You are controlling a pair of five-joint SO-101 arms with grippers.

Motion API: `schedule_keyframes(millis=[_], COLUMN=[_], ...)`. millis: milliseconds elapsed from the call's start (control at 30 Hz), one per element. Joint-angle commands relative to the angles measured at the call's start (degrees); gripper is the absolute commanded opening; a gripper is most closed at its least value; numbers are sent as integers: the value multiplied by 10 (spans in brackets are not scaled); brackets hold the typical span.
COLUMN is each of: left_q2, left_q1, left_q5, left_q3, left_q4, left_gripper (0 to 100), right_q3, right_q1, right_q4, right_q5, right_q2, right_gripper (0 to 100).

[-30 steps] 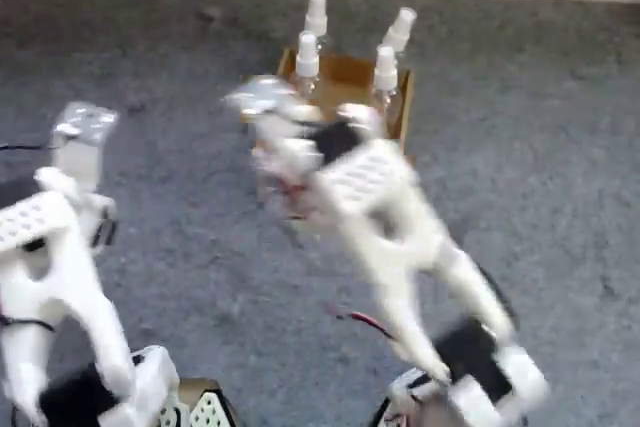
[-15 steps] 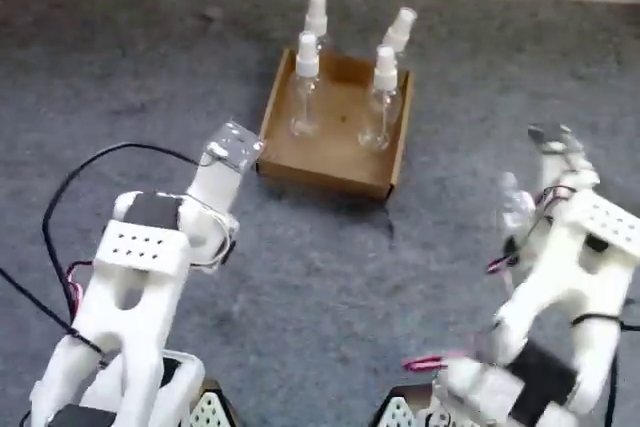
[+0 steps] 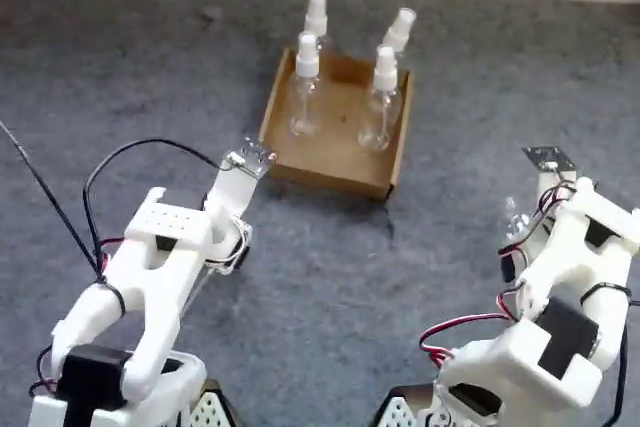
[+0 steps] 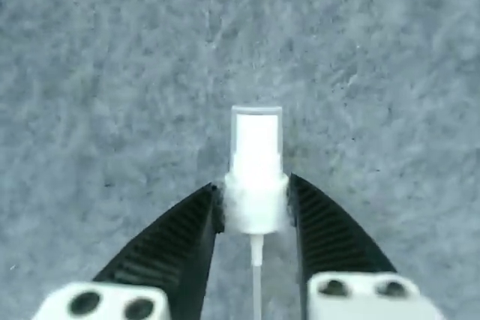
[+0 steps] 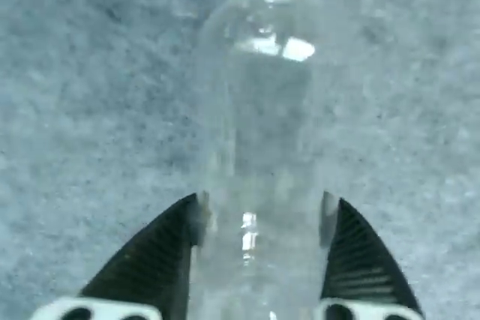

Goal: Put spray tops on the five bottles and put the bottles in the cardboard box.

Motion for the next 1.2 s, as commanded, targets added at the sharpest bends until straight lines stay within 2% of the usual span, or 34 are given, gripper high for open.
schedule_keyframes(millis=[0,200,300,500,633,833,1033,1100,1167], left_q2=[0,2,5,7,7,18,124,148,150], left_q1=[8,8,9,13,9,13,10,12,11], left_q5=[4,4,6,7,6,4,3,3,3], left_q3=[-6,-42,-79,-104,-101,-95,-92,-94,-102], left_q4=[-10,5,27,28,28,27,-28,-36,-35], left_gripper=[164,162,162,162,161,161,160,134,66], right_q3=[-2,-20,-67,-146,-153,-160,-218,-223,-223], right_q1=[4,2,1,-40,-53,-26,-7,-4,-2], right_q4=[-3,1,36,57,58,62,64,73,73], right_q5=[5,4,2,-40,-40,-40,-40,-40,-40], right_q2=[-6,-7,-3,0,3,65,79,80,80], right_gripper=[211,214,214,214,214,214,214,214,214])
